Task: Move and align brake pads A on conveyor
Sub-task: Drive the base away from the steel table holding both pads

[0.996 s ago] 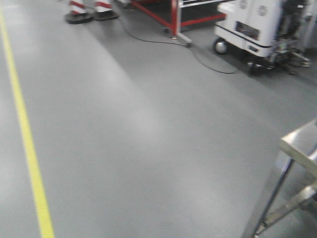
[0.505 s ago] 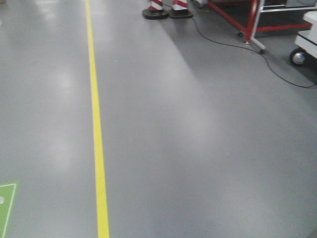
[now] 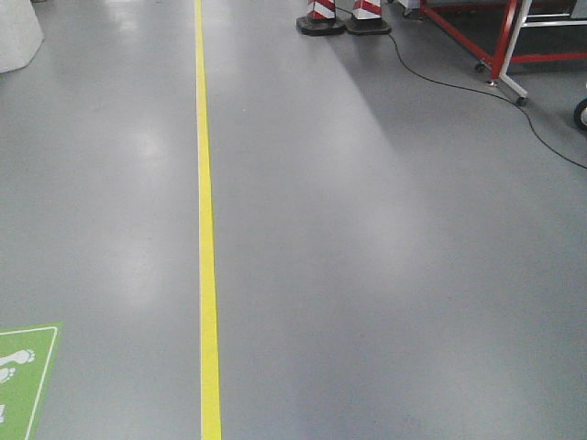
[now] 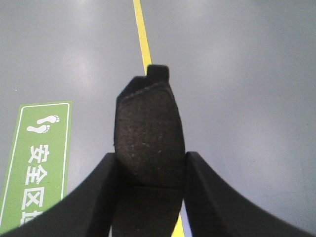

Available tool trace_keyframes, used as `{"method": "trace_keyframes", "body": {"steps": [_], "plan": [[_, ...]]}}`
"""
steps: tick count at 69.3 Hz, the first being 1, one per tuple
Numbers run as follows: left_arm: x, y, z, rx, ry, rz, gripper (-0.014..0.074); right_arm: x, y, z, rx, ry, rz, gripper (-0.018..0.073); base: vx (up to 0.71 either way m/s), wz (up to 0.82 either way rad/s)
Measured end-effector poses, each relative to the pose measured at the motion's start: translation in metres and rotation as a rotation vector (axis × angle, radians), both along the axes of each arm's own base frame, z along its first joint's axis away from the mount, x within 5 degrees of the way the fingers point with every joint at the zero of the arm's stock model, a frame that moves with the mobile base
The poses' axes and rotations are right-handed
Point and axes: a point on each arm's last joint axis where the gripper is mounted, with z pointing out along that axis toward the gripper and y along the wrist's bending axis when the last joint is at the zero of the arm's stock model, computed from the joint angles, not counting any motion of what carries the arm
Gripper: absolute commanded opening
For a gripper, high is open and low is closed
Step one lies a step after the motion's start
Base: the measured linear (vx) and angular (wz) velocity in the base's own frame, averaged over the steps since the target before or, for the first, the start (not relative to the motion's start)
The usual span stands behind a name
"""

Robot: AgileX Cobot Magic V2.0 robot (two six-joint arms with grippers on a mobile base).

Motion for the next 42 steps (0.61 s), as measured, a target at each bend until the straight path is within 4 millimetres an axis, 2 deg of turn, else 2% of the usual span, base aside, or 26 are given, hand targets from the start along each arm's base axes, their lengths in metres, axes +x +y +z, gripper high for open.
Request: {"method": "trace_keyframes", "body": {"steps": [22, 42], "plan": [[0.0000, 0.0000, 0.0000, 0.000, 0.000, 0.000, -0.0006, 0.0000, -0.0001, 0.0000, -0.001, 0.000, 0.000, -0.0011, 0.12, 0.12], [0.0000, 0.0000, 0.0000, 0.000, 0.000, 0.000, -0.0006, 0.0000, -0.0001, 0.0000, -0.001, 0.000, 0.000, -0.0011, 0.26, 0.16]]}}
